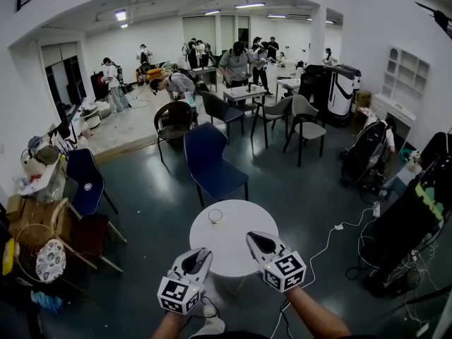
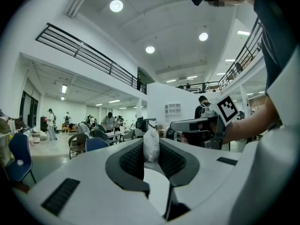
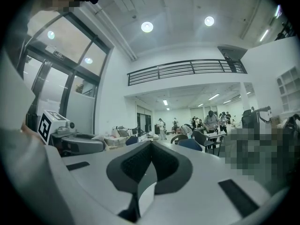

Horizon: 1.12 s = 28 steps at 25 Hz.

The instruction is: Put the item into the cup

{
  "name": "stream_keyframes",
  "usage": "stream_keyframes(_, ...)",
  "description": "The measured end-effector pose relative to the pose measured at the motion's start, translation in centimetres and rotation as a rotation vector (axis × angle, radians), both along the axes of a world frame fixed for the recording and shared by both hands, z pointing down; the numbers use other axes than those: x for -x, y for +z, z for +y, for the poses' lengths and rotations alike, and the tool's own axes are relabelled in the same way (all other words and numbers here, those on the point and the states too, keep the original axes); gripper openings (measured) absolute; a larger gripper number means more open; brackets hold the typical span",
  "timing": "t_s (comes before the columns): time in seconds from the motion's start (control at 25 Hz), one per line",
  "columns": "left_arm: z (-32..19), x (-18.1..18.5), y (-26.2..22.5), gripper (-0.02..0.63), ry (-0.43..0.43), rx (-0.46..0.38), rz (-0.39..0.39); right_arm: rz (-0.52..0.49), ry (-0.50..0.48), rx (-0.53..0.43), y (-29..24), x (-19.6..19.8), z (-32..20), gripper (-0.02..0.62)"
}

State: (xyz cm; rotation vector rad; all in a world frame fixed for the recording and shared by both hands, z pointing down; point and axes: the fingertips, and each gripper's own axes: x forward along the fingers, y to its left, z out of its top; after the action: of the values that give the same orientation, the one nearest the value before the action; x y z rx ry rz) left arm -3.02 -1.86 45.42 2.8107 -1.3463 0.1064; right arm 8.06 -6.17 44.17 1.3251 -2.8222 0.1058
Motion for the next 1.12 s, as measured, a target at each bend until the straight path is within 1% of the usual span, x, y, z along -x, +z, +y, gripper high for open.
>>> stream_keyframes(0.12,-2.2,0.4,-0.2,0.069,0.007,0.003,0.014,0.009,0.01,0.001,0.0,0.4,-2.1,0.017)
stream_keyframes(0.28,-5.3,1.3,0.1,0.069,0.018,0.006,-0.002,0.014,0.023,-0.001,0.1,1.4,-5.0,0.017)
stream_keyframes(0.4,-7.9,1.9,0.2,0.069,0.027,0.016,0.018,0.009,0.026,0.004,0.4,2.2,-7.7,0.017)
stream_keyframes(0.8,-15.6,3.9,0.6,0.069,0.051,0.014,-0.016,0.017,0.056,0.018,0.7,3.9,-15.4,0.017)
stream_keyframes(1.0,-19.6,5.3,0.6,0.069,0.06,0.021,-0.008,0.029,0.062,0.024,0.5,5.5,-19.4,0.017)
stream_keyframes(1.12,-22.2,6.9,0.7,0.069,0.067,0.027,-0.007,0.033,0.068,0.031,0.5,7.1,-21.8,0.017)
